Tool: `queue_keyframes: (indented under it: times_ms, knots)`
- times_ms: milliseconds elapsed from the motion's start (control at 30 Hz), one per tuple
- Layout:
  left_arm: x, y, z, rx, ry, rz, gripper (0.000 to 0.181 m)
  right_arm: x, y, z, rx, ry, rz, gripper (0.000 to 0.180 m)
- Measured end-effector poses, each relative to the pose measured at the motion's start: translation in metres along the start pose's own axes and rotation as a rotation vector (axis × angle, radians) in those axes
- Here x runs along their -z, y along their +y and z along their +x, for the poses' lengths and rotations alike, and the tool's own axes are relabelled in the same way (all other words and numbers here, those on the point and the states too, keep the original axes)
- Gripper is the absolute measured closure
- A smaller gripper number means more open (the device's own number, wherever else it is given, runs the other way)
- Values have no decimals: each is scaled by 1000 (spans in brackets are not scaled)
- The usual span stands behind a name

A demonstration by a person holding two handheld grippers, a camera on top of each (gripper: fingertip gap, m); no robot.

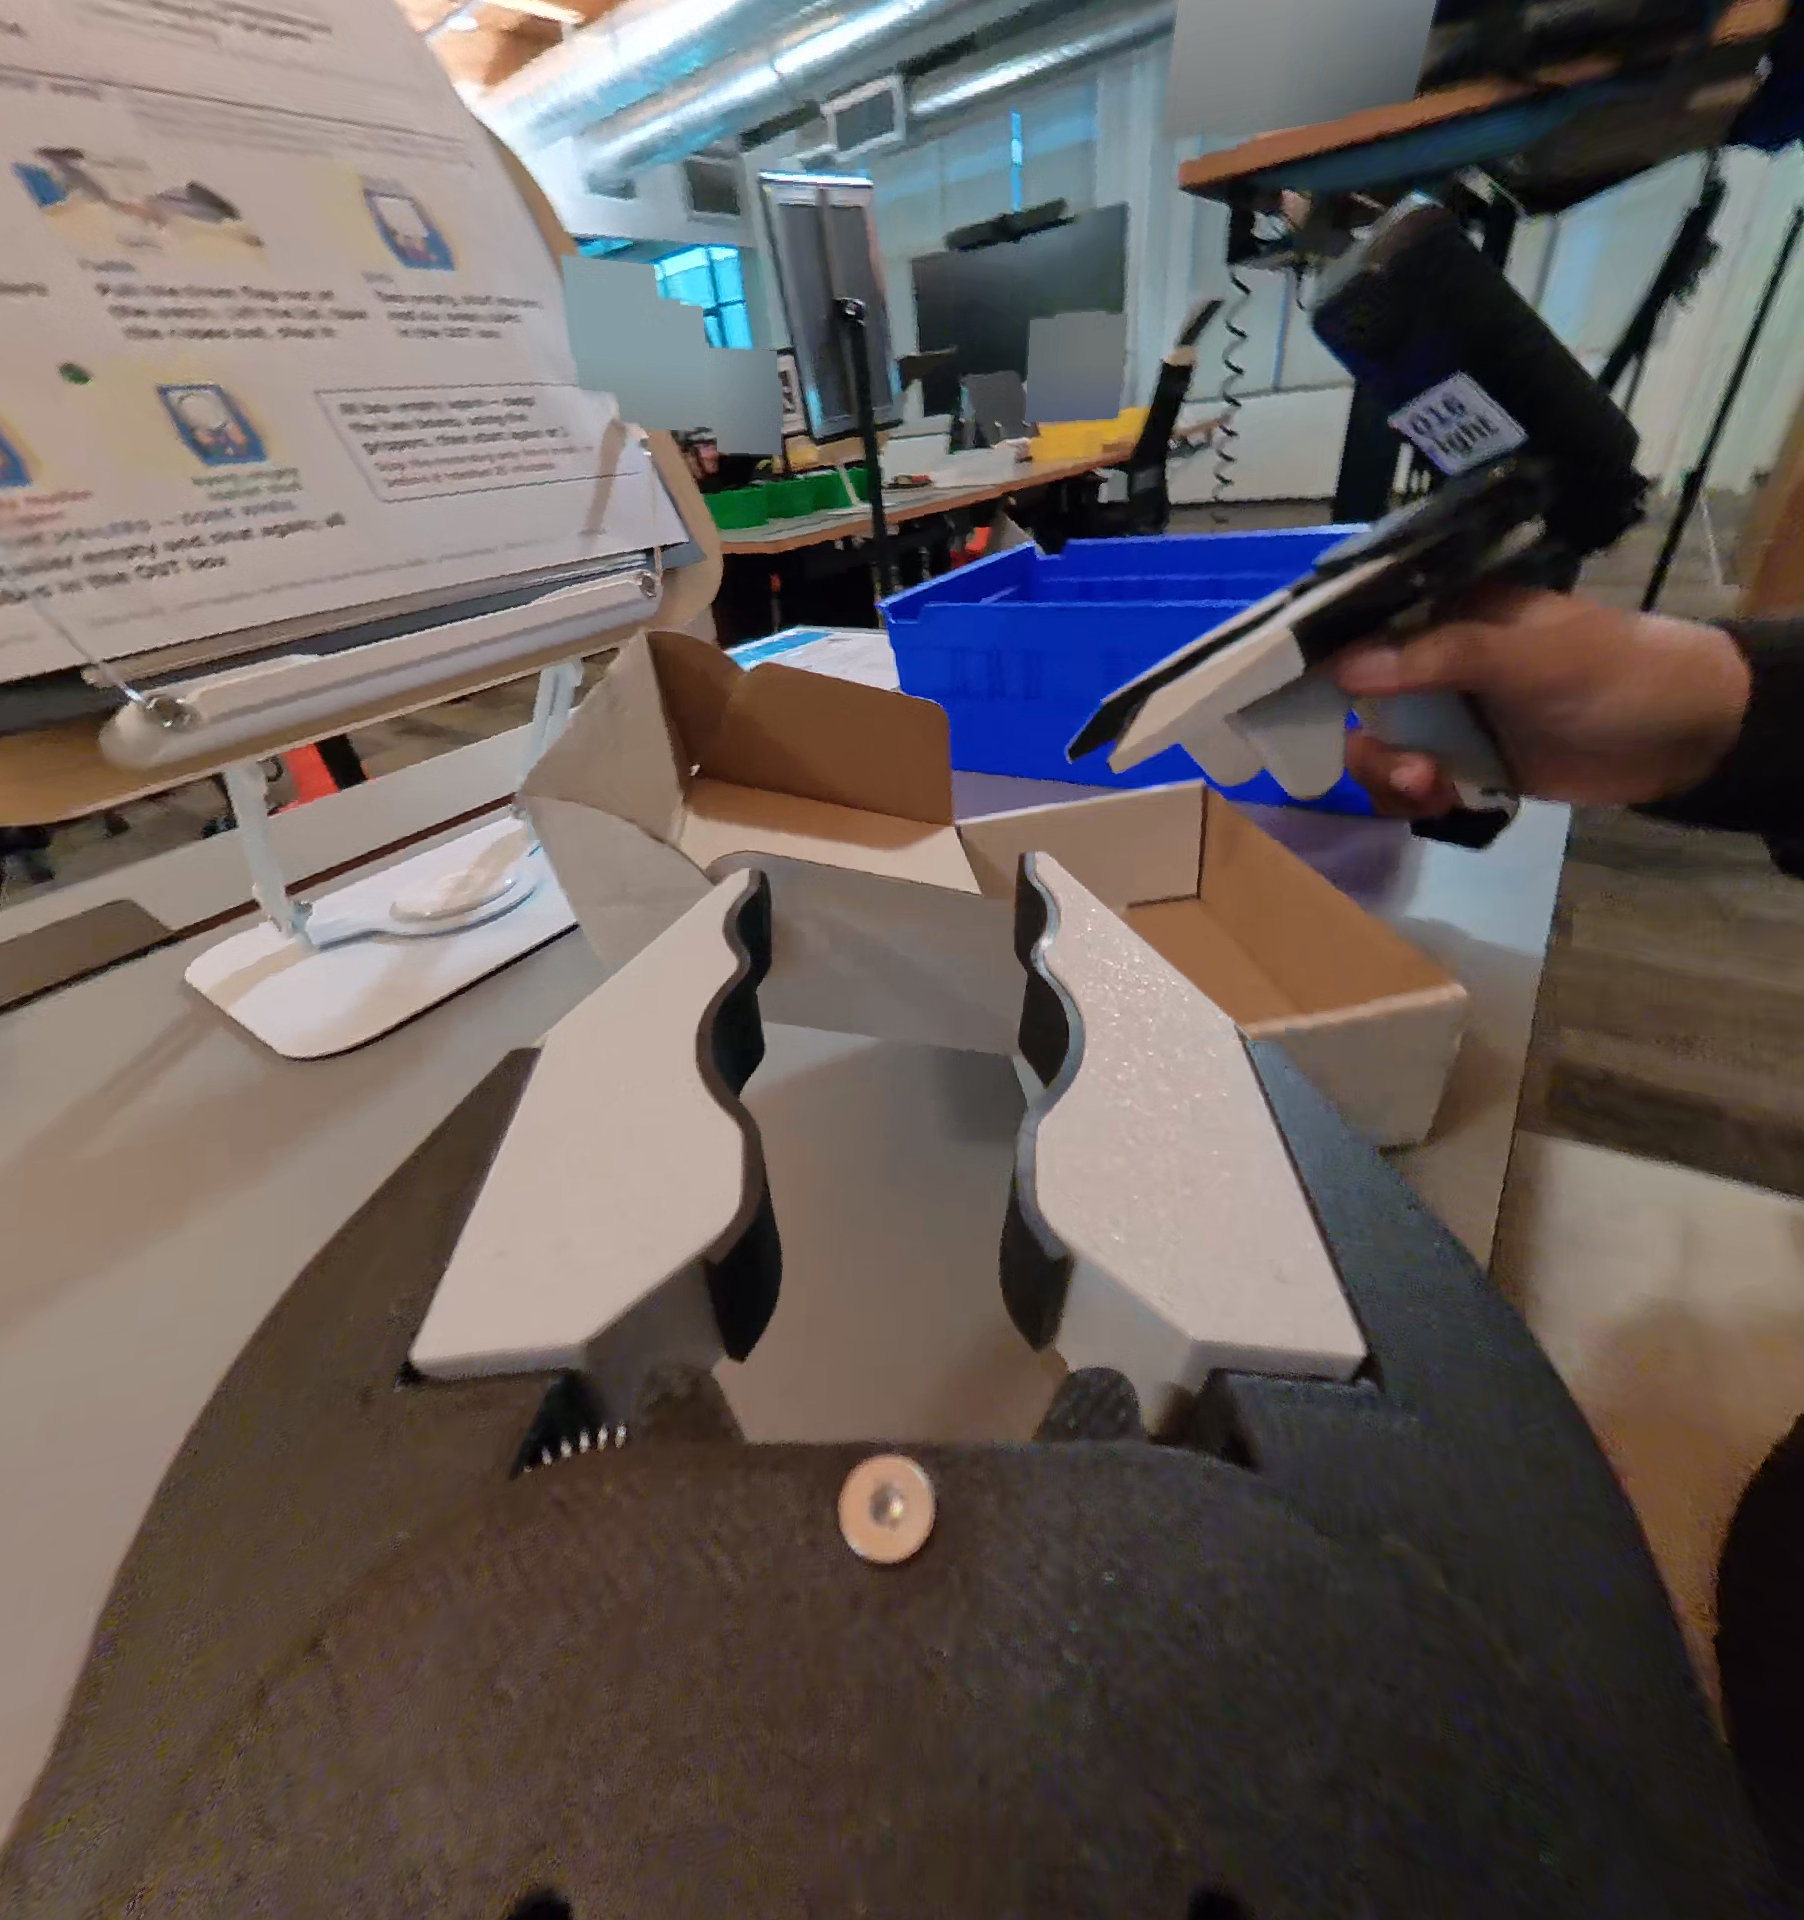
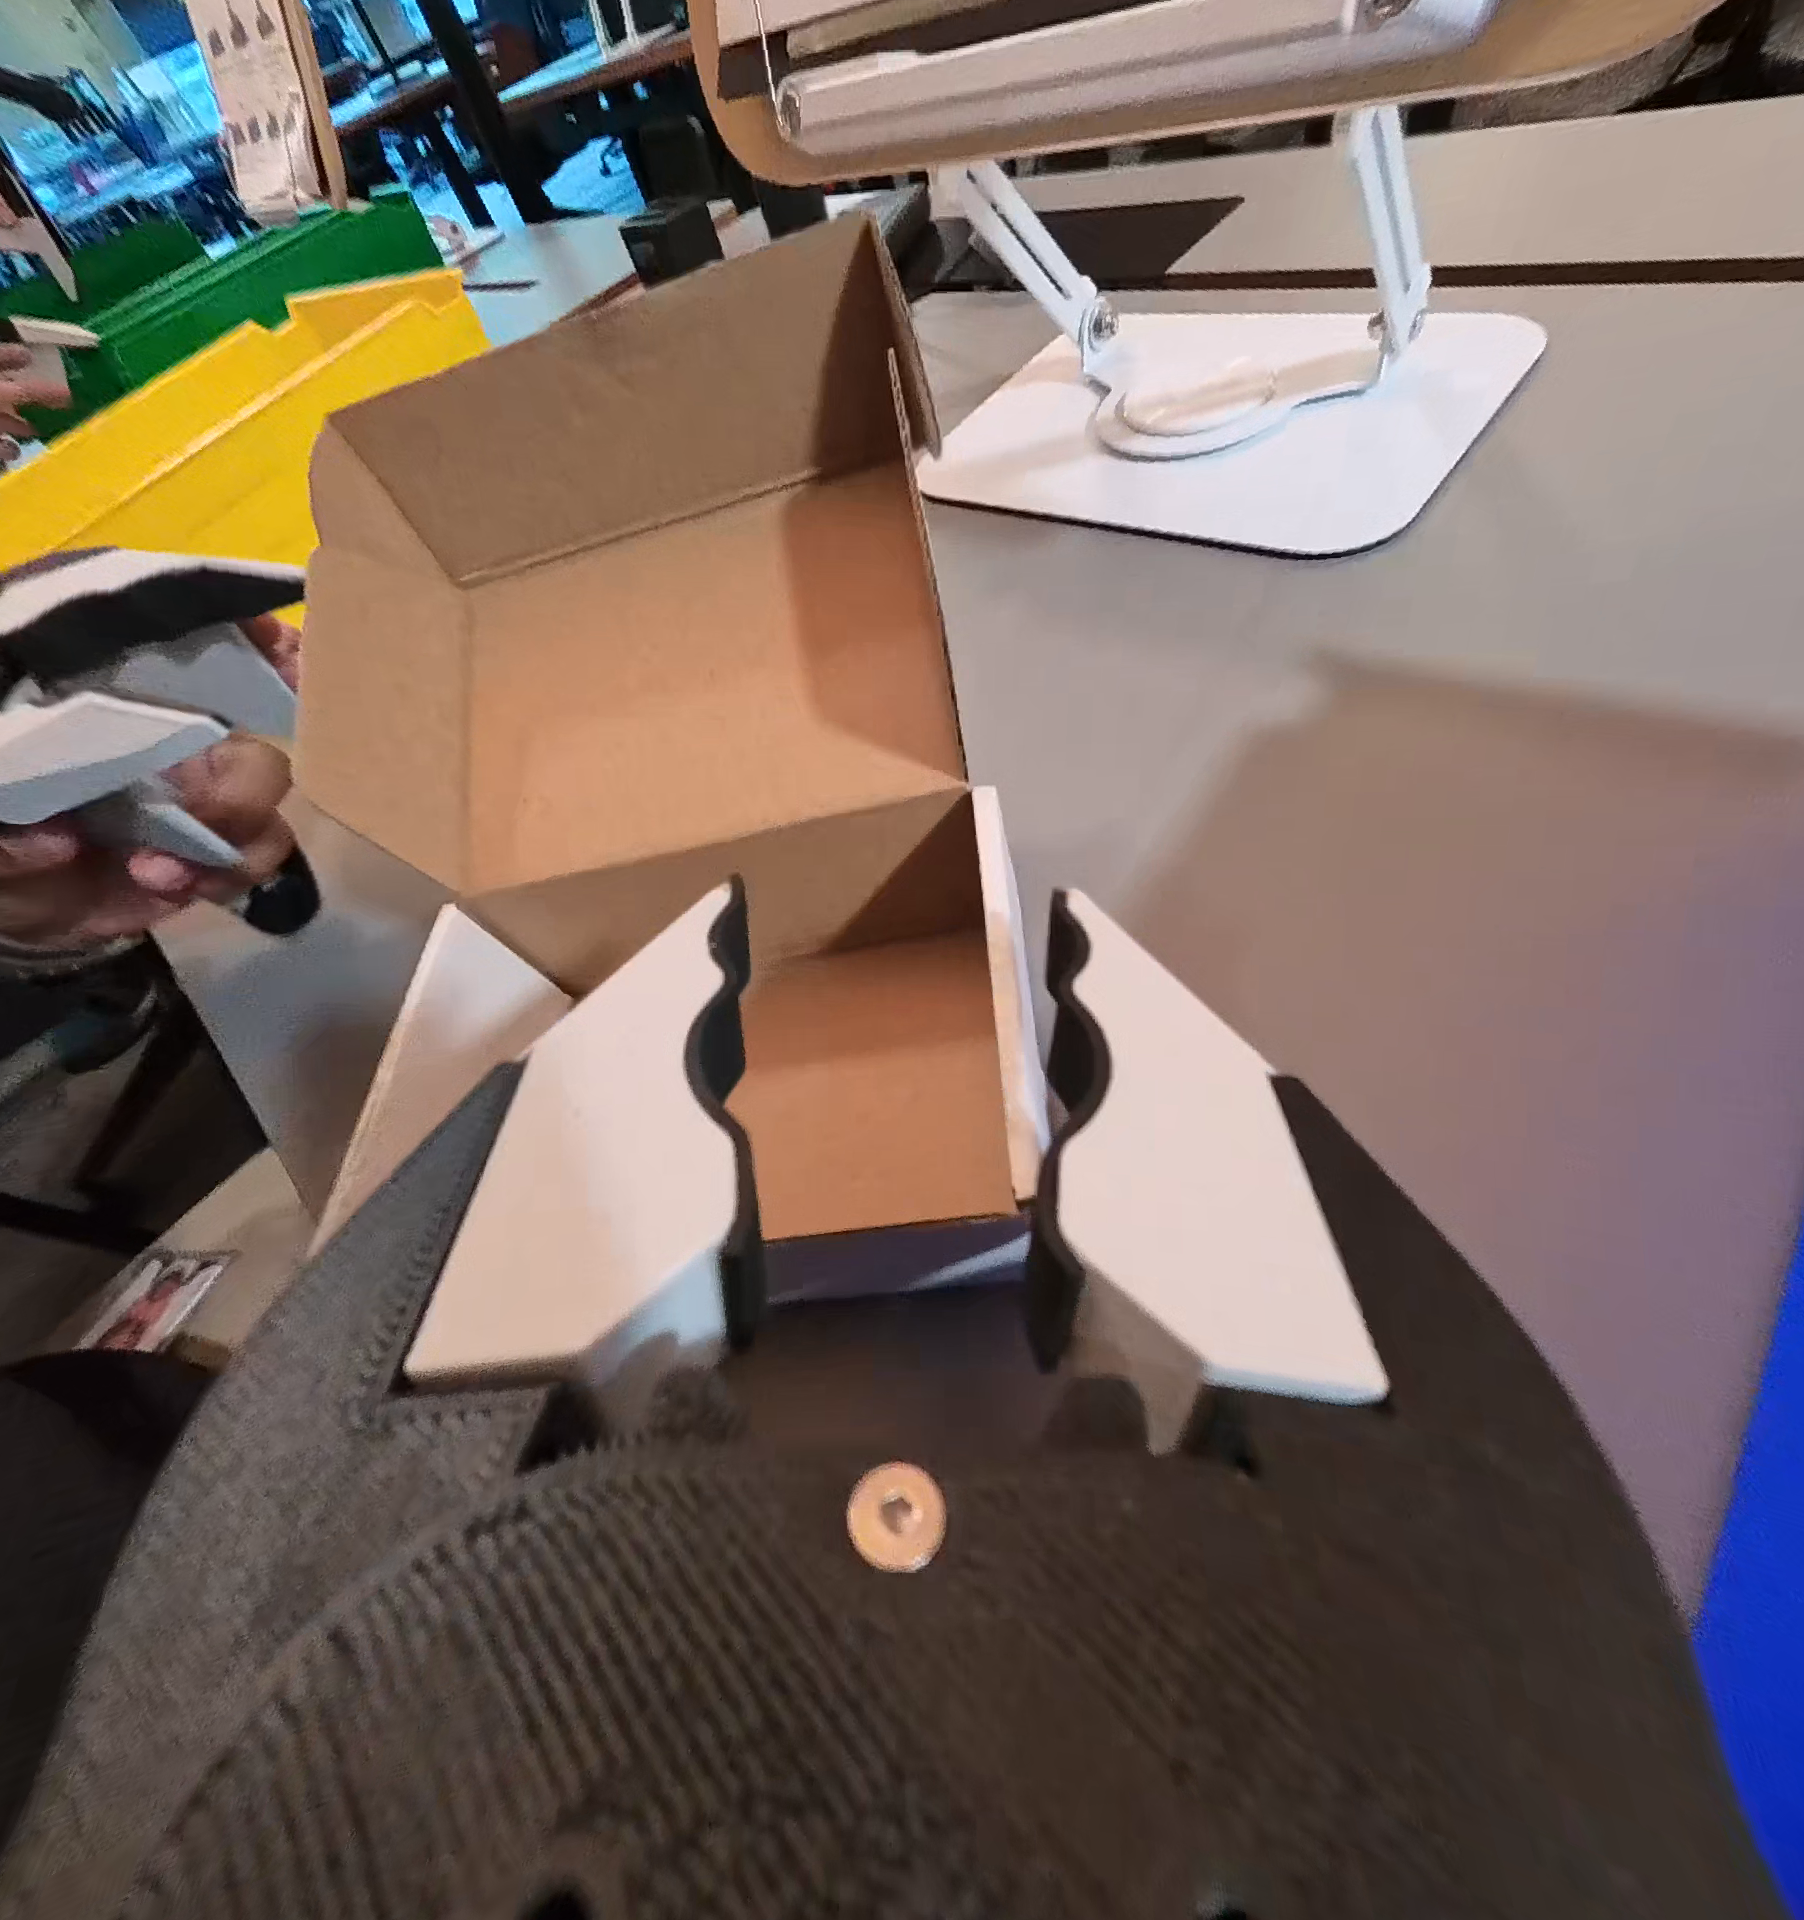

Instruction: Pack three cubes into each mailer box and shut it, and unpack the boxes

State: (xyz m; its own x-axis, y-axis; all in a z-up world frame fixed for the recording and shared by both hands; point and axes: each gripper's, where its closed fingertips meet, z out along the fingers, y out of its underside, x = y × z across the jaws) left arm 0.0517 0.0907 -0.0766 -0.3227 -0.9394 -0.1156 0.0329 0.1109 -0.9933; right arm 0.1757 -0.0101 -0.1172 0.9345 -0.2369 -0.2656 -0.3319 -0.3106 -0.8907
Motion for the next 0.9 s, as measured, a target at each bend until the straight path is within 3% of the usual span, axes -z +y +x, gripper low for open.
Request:
queue_keyframes:
  times_ms: [167,333,533,733,900]
  knots:
    - [2,12,4,-14,79,-54,135,-5,19,11,163,141,-129,121]
    - [2,22,11,-29,128,-107,141,-6,26,6,150,111,-168,129]
    - [0,20,3,-53,55,-93,147,-9,29,-2,122,75,-176,130]
    - [-1,19,-11,-87,-61,-95,164,-16,36,-18,152,58,-205,127]
    - [-2,19,-13,-25,-60,-91,163,-19,40,-28,206,50,-226,127]
